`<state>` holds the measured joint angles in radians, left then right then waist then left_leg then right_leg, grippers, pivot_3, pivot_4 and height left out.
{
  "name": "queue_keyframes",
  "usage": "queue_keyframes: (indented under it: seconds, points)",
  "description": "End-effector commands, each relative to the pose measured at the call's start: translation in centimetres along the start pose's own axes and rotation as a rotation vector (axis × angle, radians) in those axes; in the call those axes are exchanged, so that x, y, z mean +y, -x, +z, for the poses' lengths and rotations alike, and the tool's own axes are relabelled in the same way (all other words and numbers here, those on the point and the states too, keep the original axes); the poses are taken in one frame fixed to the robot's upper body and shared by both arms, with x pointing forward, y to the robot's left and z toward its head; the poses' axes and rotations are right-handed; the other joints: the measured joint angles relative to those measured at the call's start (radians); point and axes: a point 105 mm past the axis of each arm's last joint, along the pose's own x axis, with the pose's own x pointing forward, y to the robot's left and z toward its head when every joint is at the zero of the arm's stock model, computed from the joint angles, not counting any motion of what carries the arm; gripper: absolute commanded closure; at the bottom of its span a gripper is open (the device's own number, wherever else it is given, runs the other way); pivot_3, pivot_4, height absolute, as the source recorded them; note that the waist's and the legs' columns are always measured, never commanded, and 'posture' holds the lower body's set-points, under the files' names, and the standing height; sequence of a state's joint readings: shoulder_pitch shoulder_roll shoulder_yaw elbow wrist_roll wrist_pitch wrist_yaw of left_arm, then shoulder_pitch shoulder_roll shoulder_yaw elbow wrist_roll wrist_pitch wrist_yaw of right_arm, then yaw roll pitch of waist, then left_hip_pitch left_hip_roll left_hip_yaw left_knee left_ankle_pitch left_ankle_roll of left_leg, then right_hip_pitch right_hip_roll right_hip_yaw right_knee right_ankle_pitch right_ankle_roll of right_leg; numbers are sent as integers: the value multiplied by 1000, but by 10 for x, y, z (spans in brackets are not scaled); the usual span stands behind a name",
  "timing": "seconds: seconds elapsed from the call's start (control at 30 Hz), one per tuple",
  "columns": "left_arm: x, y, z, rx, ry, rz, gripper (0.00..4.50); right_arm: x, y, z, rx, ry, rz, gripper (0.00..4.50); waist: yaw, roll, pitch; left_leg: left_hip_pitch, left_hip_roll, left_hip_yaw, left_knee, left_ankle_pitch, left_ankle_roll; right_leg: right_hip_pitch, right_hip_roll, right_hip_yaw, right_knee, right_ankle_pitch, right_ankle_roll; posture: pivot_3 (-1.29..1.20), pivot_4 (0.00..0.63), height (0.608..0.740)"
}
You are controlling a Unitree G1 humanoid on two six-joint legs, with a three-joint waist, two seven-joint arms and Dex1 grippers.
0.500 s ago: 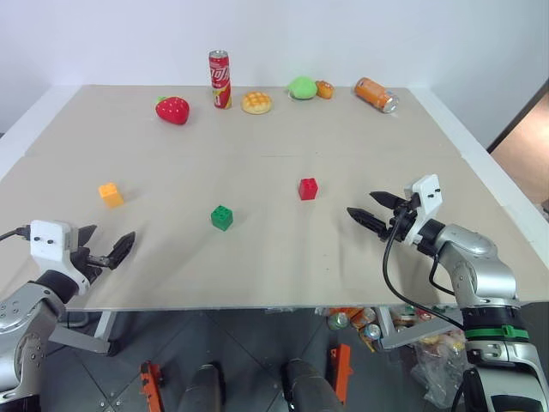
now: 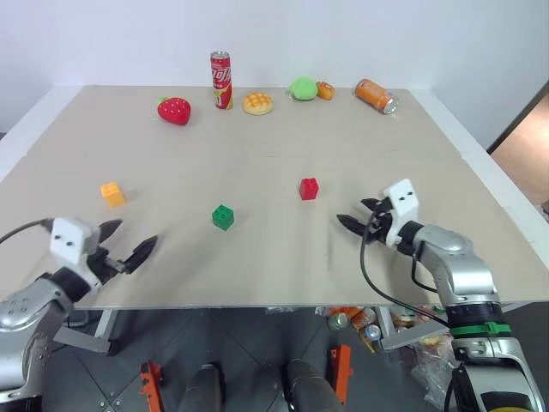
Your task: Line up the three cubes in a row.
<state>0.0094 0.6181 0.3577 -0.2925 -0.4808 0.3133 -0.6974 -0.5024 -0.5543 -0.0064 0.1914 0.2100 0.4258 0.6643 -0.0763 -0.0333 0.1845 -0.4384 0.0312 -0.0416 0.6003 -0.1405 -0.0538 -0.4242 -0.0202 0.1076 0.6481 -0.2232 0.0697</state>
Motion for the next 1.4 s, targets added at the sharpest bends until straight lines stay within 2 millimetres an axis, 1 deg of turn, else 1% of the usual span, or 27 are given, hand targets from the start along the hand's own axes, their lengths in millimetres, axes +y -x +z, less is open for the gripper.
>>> queue_keyframes:
  seconds: [0.03, 0.07, 0.1, 0.2, 0.27, 0.37, 0.43, 0.5, 0.63, 0.87, 0.97, 1.07, 1.27, 1.3, 1.33, 1.4]
  points:
    - [-42, -21, 38, -106, -100, -289, 29, 8, -14, 35, -67, 20, -6, 471, 0, 0, 0, 0, 0, 0, 0, 0, 0, 0, 0, 0, 0, 0, 0, 0, 150, 740]
    - [-51, -23, 43, -127, -101, -356, 29, 10, -17, 37, -71, 18, -10, 471, 0, 0, 0, 0, 0, 0, 0, 0, 0, 0, 1, 0, 0, 1, 0, 0, 150, 740]
    - [-57, -27, 42, -124, -103, -399, 29, 12, -20, 37, -70, 8, -7, 471, -1, 0, 0, 0, 0, 0, 0, 0, 0, 0, 0, 0, 0, 1, 1, 0, 150, 740]
    - [-69, -36, 35, -110, -119, -481, 29, 23, -29, 34, -64, -3, 6, 471, -2, 0, 0, 0, 0, 1, -1, -1, 1, 0, 1, 0, 0, 0, 2, 0, 150, 740]
    - [-76, -41, 33, -108, -143, -522, 29, 29, -34, 32, -57, 20, -4, 471, -1, 0, 0, 0, 1, 0, -2, -1, 1, 0, 2, 0, 0, -2, 3, 0, 150, 740]
    - [-84, -48, 34, -125, -172, -564, 29, 30, -41, 32, -52, 35, -43, 471, -1, 0, 0, -1, 1, -2, -3, -1, 1, 0, 3, 0, 0, -2, 3, 0, 150, 740]
    - [-87, -52, 39, -147, -177, -580, 29, 26, -46, 34, -57, -9, -80, 471, -1, 0, 0, -1, 1, -2, -3, -1, 1, 0, 3, 0, 0, -2, 3, 0, 150, 740]
    - [-87, -54, 41, -159, -183, -585, 29, 25, -50, 37, -63, -50, -102, 471, -2, 0, 0, -1, 1, -1, -2, -1, 1, 1, 3, 0, 0, -1, 3, 0, 150, 740]
    - [-87, -58, 39, -161, -197, -586, 29, 35, -62, 40, -73, -54, -127, 471, -3, 0, 0, 0, 1, -2, -1, -1, 2, 1, 3, 0, 0, 1, 2, 0, 150, 740]
    - [-87, -59, 39, -178, -201, -557, 29, 44, -72, 43, -86, -120, -162, 471, -2, 0, 0, 0, 2, -2, -1, -1, 2, 1, 4, 0, 0, 1, 3, 0, 150, 740]
    - [-87, -57, 38, -179, -195, -539, 29, 36, -77, 42, -80, -107, -228, 471, -2, 0, 0, 0, 2, -2, -1, -1, 2, 1, 4, 0, 0, 1, 3, 0, 150, 740]
    - [-85, -56, 39, -184, -191, -519, 29, 28, -80, 44, -85, -149, -272, 471, -2, 0, 0, 0, 2, -2, -1, -1, 2, 1, 3, 0, 0, 1, 3, 0, 150, 740]
    - [-86, -55, 43, -203, -169, -482, 29, 23, -83, 47, -102, -147, -292, 471, -2, 0, 0, 0, 2, -2, -1, 0, 2, 1, 4, 0, 0, 1, 3, 0, 150, 740]
    - [-86, -55, 43, -203, -169, -479, 0, 23, -83, 47, -104, -145, -289, 991, -3, 0, 0, 0, 2, -2, -1, 0, 2, 1, 4, 0, 0, 1, 3, 0, 150, 740]
    - [-85, -54, 43, -201, -168, -476, 0, 24, -83, 47, -110, -144, -283, 1231, -3, 0, 0, 0, 2, -2, -1, 0, 2, 1, 4, 0, 1, 1, 3, 0, 150, 740]
    - [-84, -54, 42, -197, -172, -465, 0, 24, -83, 47, -116, -133, -275, 2055, -3, 0, 0, 0, 2, -2, -1, 0, 2, 1, 4, 0, 1, 1, 3, 0, 150, 740]
